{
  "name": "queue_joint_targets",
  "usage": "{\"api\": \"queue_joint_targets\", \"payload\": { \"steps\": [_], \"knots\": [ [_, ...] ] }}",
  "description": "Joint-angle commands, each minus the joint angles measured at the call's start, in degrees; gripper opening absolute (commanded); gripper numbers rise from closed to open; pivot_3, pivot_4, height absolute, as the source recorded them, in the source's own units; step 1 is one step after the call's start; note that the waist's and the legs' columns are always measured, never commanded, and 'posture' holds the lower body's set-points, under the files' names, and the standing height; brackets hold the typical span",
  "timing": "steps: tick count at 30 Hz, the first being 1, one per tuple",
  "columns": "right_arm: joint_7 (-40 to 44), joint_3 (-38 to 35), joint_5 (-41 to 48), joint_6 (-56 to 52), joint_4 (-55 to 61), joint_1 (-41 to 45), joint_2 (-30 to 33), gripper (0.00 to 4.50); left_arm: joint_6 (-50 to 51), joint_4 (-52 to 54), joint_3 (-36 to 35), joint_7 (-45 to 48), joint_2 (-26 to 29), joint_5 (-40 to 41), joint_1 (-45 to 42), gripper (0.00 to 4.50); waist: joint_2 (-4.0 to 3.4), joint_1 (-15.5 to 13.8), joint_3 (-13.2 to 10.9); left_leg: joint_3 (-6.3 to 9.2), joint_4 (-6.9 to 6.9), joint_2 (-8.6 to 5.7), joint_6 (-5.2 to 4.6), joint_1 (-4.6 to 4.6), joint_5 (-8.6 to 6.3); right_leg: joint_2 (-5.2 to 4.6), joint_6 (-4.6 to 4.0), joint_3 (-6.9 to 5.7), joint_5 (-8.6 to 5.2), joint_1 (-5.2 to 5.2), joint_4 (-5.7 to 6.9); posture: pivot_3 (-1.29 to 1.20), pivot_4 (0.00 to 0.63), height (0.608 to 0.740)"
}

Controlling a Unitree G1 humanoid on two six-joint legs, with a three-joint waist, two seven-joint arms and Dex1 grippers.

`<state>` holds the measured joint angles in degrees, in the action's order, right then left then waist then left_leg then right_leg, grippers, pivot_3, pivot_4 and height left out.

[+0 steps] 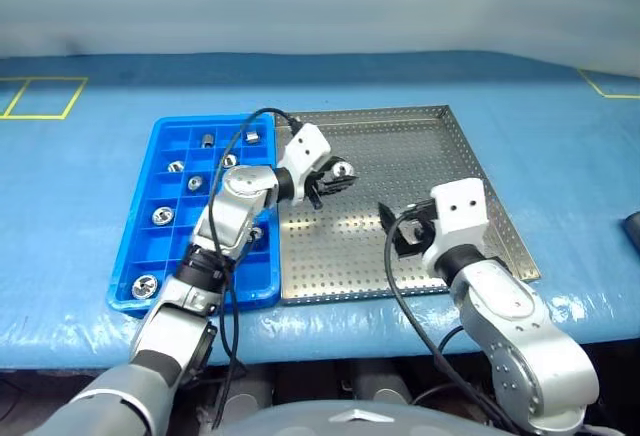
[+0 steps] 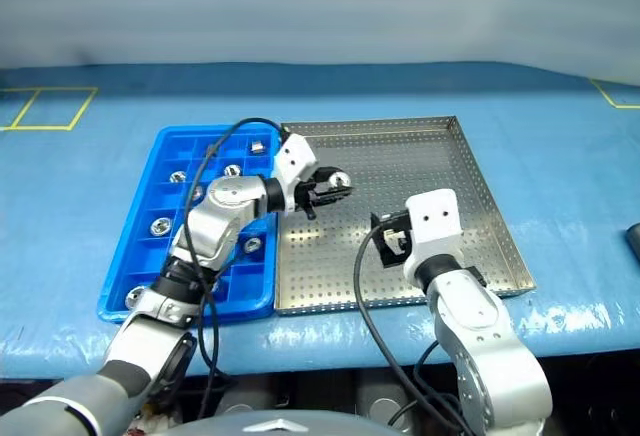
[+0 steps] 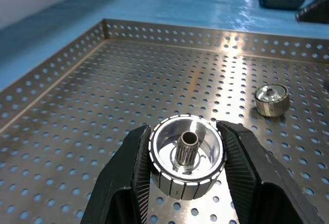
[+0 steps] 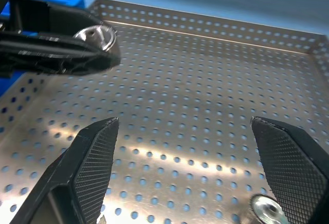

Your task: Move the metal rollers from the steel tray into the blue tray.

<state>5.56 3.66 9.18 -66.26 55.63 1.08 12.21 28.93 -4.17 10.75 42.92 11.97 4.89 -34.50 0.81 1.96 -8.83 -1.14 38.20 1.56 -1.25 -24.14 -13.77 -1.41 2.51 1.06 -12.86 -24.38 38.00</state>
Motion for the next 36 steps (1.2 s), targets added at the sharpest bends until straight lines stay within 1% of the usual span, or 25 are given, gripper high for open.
{"api": "queue_joint_targets", "payload": {
  "steps": [1,3,7,12,15,19,22,28,31,35,36],
  "knots": [
    [4.88,4.09,2.68,3.33,-0.99,3.04,2.63,4.33,4.15,9.88,-5.18,-5.61,2.16,0.75,2.96,1.73,0.01,-0.36,-0.01,0.00,0.00,-0.02,0.00,0.05,0.00,0.00,0.01,0.00,0.00,0.06,0.00,0.12,0.150,0.740],
    [6.83,5.94,3.70,4.57,-2.43,4.66,3.53,4.33,6.91,14.02,-7.23,-8.30,3.55,0.85,5.19,1.73,0.03,-0.88,-0.02,-0.01,-0.01,-0.01,0.00,0.15,0.00,0.00,0.02,0.01,-0.01,0.13,0.00,0.12,0.150,0.740],
    [8.46,8.58,4.20,6.50,-6.65,8.13,3.88,4.33,11.45,22.09,-11.19,-12.62,6.73,0.43,10.75,1.73,0.05,-2.31,-0.03,0.08,-0.06,0.01,0.00,0.38,0.00,-0.01,0.08,-0.08,-0.08,0.43,-0.06,0.20,0.150,0.740],
    [10.34,10.06,5.08,8.27,-9.70,10.54,3.95,4.33,15.78,28.36,-15.08,-15.40,8.47,2.27,16.51,1.73,0.07,-4.78,-0.04,0.15,-0.06,0.02,0.00,0.46,0.00,-0.09,0.07,-0.16,-0.07,0.56,-0.14,0.27,0.150,0.740],
    [10.97,10.81,5.43,8.86,-10.83,11.31,4.18,4.33,17.11,29.92,-15.57,-16.86,9.20,2.14,18.94,1.73,0.08,-6.15,-0.04,0.19,-0.06,0.03,0.00,0.46,0.00,-0.12,0.04,-0.19,-0.06,0.58,-0.17,0.30,0.150,0.740],
    [11.33,11.39,5.60,9.34,-11.60,11.64,4.25,4.33,17.17,29.85,-15.43,-18.09,9.51,2.51,20.63,1.73,0.08,-7.50,-0.05,0.26,-0.04,0.02,0.00,0.44,0.00,-0.12,0.00,-0.28,-0.10,0.60,-0.17,0.30,0.150,0.740],
    [11.23,11.56,5.61,9.54,-11.84,11.58,4.10,4.33,16.33,27.86,-15.00,-18.43,9.06,3.12,20.41,1.73,0.08,-7.82,-0.04,0.27,-0.04,0.02,0.00,0.43,0.00,-0.12,-0.12,-0.31,-0.17,0.61,-0.17,0.31,0.150,0.740],
    [10.15,11.40,5.41,9.36,-11.09,10.45,3.69,4.33,15.51,23.97,-12.31,-17.07,9.12,3.84,19.37,1.73,0.08,-7.69,-0.05,0.28,-0.08,-0.01,0.00,0.43,0.00,-0.13,-0.13,-0.33,-0.17,0.60,-0.18,0.28,0.150,0.740],
    [9.21,10.98,5.19,9.07,-10.20,9.43,3.55,4.33,15.82,22.65,-10.92,-16.64,10.06,3.38,19.66,1.73,0.08,-7.41,-0.05,0.27,-0.11,0.01,0.00,0.43,0.00,-0.12,-0.15,-0.32,-0.18,0.58,-0.19,0.24,0.150,0.740],
    [8.05,10.54,5.20,8.87,-9.32,8.28,3.39,4.33,15.99,21.66,-10.66,-16.33,10.40,3.79,20.20,1.73,0.07,-7.12,-0.05,0.27,-0.16,0.02,0.00,0.42,0.00,-0.13,-0.20,-0.32,-0.17,0.56,-0.20,0.24,0.150,0.740],
    [7.88,10.43,5.21,8.85,-9.18,8.06,3.46,4.33,16.03,21.39,-10.42,-16.32,10.43,3.74,20.16,1.73,0.07,-7.04,-0.05,0.27,-0.16,0.02,0.00,0.42,0.00,-0.13,-0.21,-0.32,-0.19,0.56,-0.20,0.21,0.150,0.740]
  ]
}}
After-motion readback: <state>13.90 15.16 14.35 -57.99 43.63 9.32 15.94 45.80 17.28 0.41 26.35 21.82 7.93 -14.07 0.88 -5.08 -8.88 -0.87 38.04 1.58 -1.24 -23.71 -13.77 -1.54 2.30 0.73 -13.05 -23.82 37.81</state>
